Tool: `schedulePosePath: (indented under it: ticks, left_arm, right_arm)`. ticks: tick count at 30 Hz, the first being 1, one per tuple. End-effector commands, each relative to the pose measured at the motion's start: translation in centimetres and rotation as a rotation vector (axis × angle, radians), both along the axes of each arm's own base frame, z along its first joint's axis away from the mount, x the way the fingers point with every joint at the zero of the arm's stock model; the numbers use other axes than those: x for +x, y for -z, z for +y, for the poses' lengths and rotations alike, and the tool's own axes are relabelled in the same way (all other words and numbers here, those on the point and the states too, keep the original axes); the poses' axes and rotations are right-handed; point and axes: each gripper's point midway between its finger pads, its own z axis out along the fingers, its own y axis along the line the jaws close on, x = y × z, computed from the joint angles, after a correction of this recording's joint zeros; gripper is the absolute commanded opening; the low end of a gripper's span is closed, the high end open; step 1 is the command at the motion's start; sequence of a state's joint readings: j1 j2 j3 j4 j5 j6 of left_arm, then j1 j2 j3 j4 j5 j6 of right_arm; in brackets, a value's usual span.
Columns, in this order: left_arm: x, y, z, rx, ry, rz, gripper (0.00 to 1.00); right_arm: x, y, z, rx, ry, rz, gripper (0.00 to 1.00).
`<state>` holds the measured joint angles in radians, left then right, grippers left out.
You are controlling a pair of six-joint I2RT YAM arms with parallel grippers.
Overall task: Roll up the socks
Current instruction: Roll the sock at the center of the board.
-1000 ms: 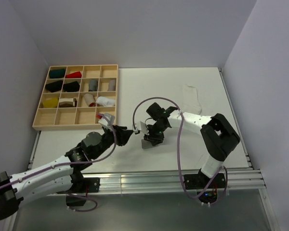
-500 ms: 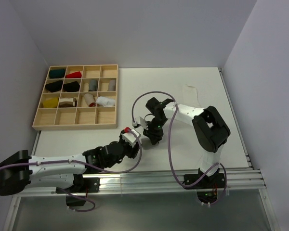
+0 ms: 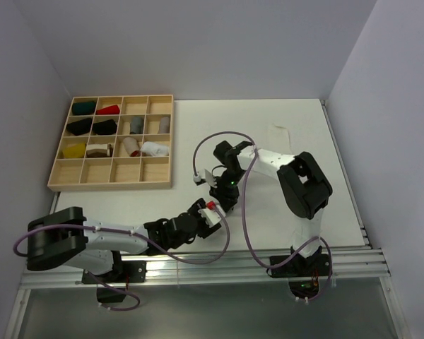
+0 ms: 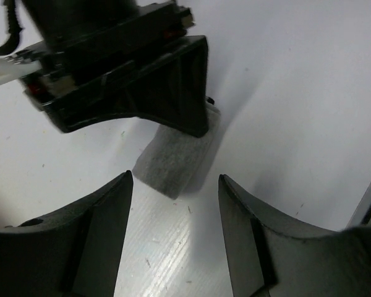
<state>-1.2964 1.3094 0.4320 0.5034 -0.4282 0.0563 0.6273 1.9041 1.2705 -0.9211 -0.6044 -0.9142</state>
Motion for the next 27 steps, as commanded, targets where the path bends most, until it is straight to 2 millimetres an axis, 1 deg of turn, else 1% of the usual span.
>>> schedulePosePath:
  ticks: [1,6,10,12,13,15,16,18,21,25,27]
  left_arm:
    - [-0.1,-2.0,-2.8,-0.045,0.088,-0.099,0.63]
    - [0.2,-1.2,-3.8,-0.016,0.125,-0.150,0.65]
    - [0.6,0.4,-4.3,0.030,0.136,-0.185,0.65]
    - [0.6,0.3,-4.8,0.024,0.146,-0.203,0.65]
    - [0.8,1.1,-4.8,0.051,0.146,-0.202,0.65]
    - [1.0,1.1,-5.0,0.058,0.144,-0.222,0.65]
    - [1.2,1.6,-4.9,0.071,0.139,-0.226,0.65]
    - [1.5,1.3,-5.2,0.072,0.131,-0.248,0.65]
    - [1.6,2.2,-5.5,0.115,0.146,-0.252,0.65]
    - [1.8,3.6,-5.5,0.156,0.146,-0.240,0.65]
    - [2.0,4.0,-5.5,0.161,0.148,-0.219,0.65]
  right_arm:
    - [-1.1,3.5,-3.7,-0.184,-0.017,0.060,0.17]
    - [-1.6,3.4,-3.7,-0.196,-0.020,0.109,0.17]
    - [-1.7,3.5,-3.7,-0.205,-0.021,0.123,0.18]
    - [-1.7,3.7,-3.9,-0.211,-0.016,0.129,0.17]
    - [-1.7,3.7,-3.9,-0.212,-0.016,0.130,0.17]
    - [-1.7,3.8,-4.0,-0.218,-0.015,0.139,0.17]
    - [-1.7,3.8,-4.0,-0.218,-0.015,0.139,0.17]
    - [-1.9,3.8,-4.0,-0.221,-0.019,0.149,0.17]
    - [-2.0,3.9,-4.1,-0.226,-0.019,0.166,0.17]
    - [-2.1,3.8,-4.1,-0.228,-0.024,0.171,0.17]
    - [-2.2,3.8,-4.2,-0.230,-0.029,0.178,0.17]
